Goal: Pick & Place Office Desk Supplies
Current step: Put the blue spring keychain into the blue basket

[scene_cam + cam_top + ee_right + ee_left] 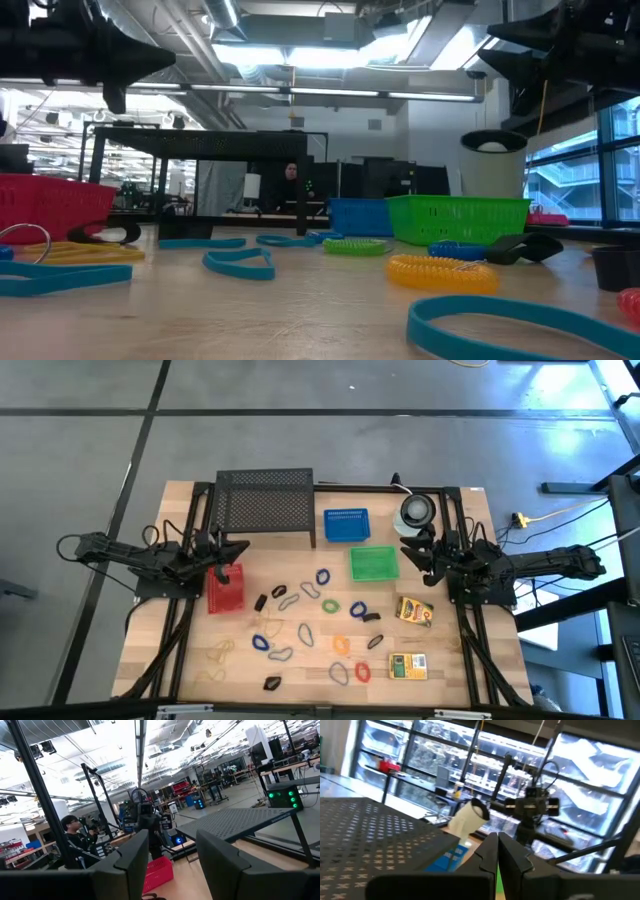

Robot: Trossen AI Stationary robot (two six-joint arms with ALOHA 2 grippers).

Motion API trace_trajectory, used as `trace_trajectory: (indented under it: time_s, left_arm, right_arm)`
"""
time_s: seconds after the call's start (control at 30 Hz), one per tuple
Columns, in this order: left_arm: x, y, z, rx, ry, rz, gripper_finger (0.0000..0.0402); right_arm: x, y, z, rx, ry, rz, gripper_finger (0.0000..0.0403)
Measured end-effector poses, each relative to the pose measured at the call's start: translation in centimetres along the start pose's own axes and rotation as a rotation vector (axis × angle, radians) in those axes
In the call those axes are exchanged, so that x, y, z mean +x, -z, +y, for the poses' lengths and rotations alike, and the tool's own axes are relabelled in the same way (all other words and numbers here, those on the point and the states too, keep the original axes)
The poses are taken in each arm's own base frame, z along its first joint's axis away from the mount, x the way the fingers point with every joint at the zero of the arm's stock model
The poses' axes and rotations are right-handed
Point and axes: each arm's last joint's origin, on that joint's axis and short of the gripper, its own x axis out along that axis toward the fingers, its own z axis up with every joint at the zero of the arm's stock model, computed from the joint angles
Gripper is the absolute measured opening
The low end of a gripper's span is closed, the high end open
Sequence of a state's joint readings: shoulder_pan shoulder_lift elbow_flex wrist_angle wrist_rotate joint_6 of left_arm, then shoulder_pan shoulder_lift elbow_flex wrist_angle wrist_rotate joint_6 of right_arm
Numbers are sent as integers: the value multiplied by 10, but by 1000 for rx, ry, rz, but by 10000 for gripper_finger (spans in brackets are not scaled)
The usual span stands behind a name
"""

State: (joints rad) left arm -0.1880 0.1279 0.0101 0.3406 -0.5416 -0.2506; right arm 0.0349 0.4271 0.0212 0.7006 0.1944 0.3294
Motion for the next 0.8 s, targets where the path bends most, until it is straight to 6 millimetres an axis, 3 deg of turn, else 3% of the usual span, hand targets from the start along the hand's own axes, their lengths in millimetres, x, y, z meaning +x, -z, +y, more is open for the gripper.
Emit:
trace_trajectory:
  time_s: [0.3,0.5,0.8]
  left_arm:
    - [0,0,0,50,8,1,4]
    - [0,-6,-2,89,22,-56,4]
    - [1,-11,-11,110,268,-86,32]
  right_arm:
    - [0,0,0,0,6,-3,166]
    - [0,-1,-3,-1,118,-38,166]
    - [3,-3,-3,-14,139,-82,166]
